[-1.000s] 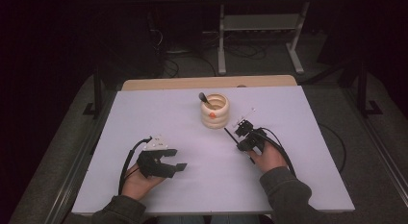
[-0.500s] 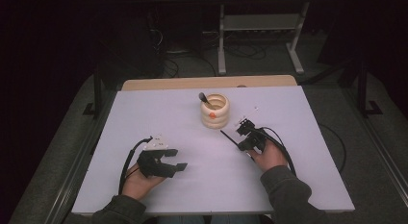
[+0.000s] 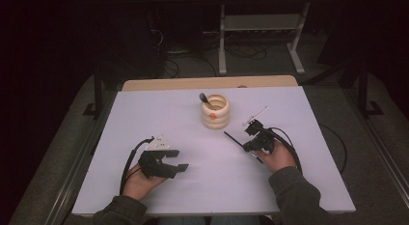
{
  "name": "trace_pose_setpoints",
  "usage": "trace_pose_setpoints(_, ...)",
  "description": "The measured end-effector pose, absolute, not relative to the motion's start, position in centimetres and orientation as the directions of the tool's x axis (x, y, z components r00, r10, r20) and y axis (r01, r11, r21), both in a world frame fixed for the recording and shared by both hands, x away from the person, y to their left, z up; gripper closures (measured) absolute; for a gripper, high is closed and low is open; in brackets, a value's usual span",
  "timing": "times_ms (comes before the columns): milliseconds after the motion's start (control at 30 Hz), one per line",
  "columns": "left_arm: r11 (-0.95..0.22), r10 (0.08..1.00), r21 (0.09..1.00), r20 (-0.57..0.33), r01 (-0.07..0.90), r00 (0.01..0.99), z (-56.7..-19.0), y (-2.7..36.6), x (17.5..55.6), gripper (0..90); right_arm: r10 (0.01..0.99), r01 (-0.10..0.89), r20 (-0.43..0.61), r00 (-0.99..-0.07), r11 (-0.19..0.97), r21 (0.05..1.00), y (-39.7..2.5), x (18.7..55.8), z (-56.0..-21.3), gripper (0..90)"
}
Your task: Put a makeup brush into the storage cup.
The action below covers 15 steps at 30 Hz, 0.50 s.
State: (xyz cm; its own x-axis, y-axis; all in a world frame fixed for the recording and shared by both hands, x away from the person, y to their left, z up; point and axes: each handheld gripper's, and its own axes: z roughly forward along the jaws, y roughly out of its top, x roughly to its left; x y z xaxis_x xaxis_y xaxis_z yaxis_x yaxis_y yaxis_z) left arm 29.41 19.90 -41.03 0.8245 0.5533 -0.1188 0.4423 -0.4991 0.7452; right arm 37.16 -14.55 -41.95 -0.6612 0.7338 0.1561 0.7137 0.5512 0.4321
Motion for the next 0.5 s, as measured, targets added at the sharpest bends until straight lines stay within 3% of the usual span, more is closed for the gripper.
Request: trace_pose_setpoints(500,-0.539,0.502,0.742,-0.098,0.400,0.859,-39.3,18.8,29.8,36.2,0.631,0.633,0.221,-0.743,0.557,0.537,-17.3,34.6,-38.5,85.3)
